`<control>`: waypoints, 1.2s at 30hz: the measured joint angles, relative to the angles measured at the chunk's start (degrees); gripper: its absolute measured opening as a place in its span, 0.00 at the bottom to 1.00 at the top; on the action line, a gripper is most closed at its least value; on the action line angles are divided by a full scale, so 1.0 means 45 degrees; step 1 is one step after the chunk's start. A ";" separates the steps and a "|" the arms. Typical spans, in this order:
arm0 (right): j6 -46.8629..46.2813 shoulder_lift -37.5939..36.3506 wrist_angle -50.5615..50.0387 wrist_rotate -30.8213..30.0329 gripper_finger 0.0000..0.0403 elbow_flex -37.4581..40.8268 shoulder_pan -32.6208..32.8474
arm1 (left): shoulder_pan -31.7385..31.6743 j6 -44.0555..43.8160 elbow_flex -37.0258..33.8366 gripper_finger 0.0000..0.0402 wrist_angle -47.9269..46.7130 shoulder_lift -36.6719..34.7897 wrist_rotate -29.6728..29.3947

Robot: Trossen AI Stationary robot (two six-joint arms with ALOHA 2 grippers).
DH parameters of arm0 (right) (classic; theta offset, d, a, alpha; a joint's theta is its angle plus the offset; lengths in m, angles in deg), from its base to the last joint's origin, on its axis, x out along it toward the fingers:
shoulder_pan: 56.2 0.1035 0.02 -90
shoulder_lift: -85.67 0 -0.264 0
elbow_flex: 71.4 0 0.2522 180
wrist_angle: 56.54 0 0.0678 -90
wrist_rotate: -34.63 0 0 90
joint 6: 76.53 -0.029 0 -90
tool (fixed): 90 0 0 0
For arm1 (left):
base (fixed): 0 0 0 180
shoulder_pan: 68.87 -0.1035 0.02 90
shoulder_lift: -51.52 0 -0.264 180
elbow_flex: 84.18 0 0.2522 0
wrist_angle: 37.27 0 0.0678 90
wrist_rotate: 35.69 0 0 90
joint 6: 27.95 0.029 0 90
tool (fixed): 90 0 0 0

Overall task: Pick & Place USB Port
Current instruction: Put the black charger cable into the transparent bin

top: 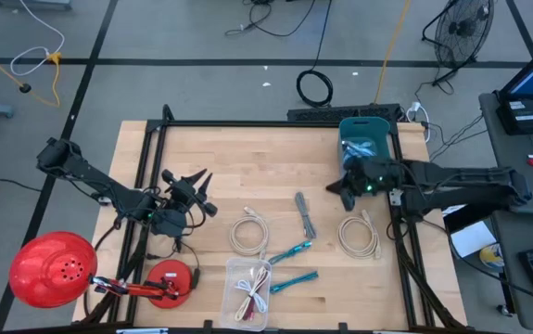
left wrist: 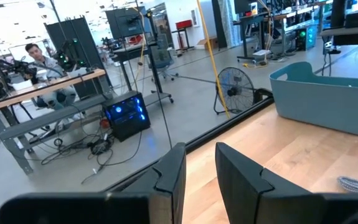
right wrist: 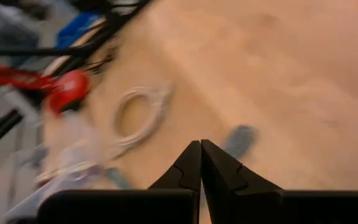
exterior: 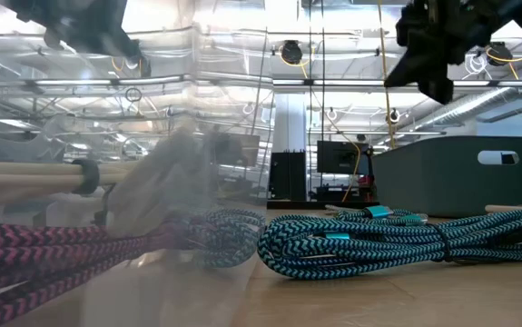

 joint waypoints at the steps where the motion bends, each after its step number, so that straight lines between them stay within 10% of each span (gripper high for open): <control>1: -0.0043 0.0209 0.0356 0.0000 0.02 0.0000 0.0355 | 0.0000 -0.0002 0.0000 0.22 0.0004 0.0000 0.0042; 15: 0.0879 0.4354 0.5277 -0.0044 0.04 0.0000 0.3044 | 0.0000 0.0017 0.0000 0.22 0.0004 0.0000 0.0267; 23: -0.2245 0.5900 0.3289 -0.2940 0.01 -0.0005 0.3013 | 0.0000 0.0017 0.0000 0.22 -0.0092 0.0000 0.0306; 36: -0.2717 0.7315 0.2599 -0.2074 0.27 -0.0005 0.2339 | 0.0000 0.0012 0.0000 0.22 -0.0103 0.0005 0.0301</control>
